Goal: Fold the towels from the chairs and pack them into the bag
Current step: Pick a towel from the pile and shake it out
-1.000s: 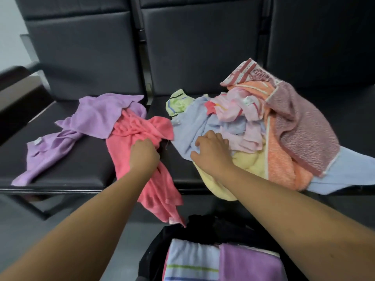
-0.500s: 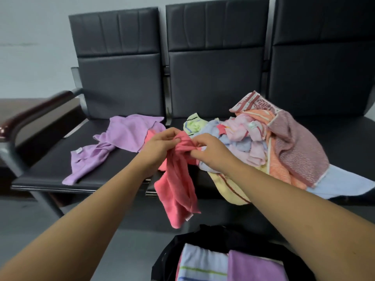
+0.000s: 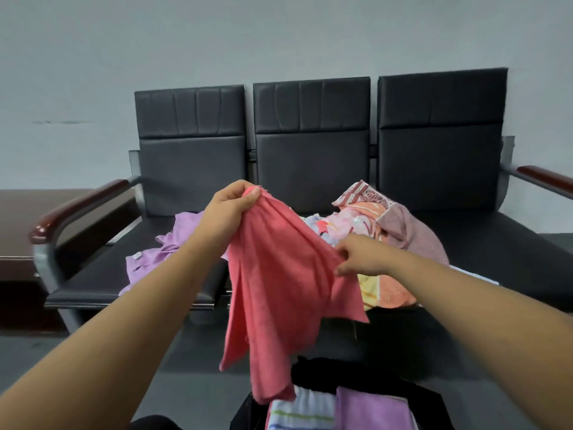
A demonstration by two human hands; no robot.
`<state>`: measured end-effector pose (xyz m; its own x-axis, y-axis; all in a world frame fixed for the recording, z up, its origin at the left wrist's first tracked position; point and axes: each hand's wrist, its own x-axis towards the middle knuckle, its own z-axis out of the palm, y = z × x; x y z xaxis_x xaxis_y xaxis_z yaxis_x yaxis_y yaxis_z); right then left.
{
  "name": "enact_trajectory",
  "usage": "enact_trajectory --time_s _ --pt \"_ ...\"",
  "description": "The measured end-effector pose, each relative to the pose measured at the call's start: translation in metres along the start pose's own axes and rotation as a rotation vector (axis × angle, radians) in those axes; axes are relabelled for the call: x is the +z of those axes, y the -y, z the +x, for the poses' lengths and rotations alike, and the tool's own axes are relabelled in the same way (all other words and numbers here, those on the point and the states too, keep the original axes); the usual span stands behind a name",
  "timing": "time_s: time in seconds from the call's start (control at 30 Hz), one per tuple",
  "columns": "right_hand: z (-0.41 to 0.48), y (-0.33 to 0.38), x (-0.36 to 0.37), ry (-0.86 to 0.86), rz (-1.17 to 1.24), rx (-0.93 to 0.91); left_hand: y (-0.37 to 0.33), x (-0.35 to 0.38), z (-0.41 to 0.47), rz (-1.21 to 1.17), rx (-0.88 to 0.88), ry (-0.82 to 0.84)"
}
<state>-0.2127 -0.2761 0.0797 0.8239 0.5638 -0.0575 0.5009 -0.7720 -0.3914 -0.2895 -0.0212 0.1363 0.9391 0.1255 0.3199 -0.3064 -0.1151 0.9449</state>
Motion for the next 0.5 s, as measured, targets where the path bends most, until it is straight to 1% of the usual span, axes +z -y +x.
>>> enact_trajectory --time_s 0.03,0.1,0.17,0.2,0.23,0.3,0.37,0.43,0.47,0.5 --pt "-0.006 -0.006 -0.003 -0.006 0.025 0.026 -0.002 -0.004 -0.001 0.031 -0.023 -0.048" --pt "-0.019 -0.014 -0.011 -0.063 0.171 0.062 -0.002 -0.013 -0.001 0.178 -0.086 -0.124" --pt "-0.027 -0.011 -0.023 -0.200 0.360 0.046 0.003 -0.021 -0.001 0.342 -0.166 -0.166" --pt "-0.031 -0.005 -0.029 -0.268 0.451 0.013 0.004 -0.023 -0.003 0.404 -0.200 -0.155" --pt "-0.034 0.003 -0.035 -0.314 0.534 -0.026 0.005 -0.024 -0.007 0.454 -0.219 -0.116" --pt "-0.042 0.025 -0.049 -0.336 0.642 -0.098 0.004 -0.015 -0.015 0.492 -0.201 -0.001" --pt "-0.047 0.048 -0.063 -0.336 0.628 -0.172 -0.002 0.004 -0.024 0.372 -0.133 0.128" --pt "-0.050 0.067 -0.075 -0.312 0.590 -0.229 -0.011 0.023 -0.030 0.149 -0.109 0.284" --pt "-0.051 0.073 -0.079 -0.280 0.554 -0.243 -0.014 0.030 -0.031 0.096 -0.117 0.348" --pt "-0.053 0.078 -0.080 -0.248 0.508 -0.248 -0.019 0.035 -0.032 0.095 -0.110 0.399"
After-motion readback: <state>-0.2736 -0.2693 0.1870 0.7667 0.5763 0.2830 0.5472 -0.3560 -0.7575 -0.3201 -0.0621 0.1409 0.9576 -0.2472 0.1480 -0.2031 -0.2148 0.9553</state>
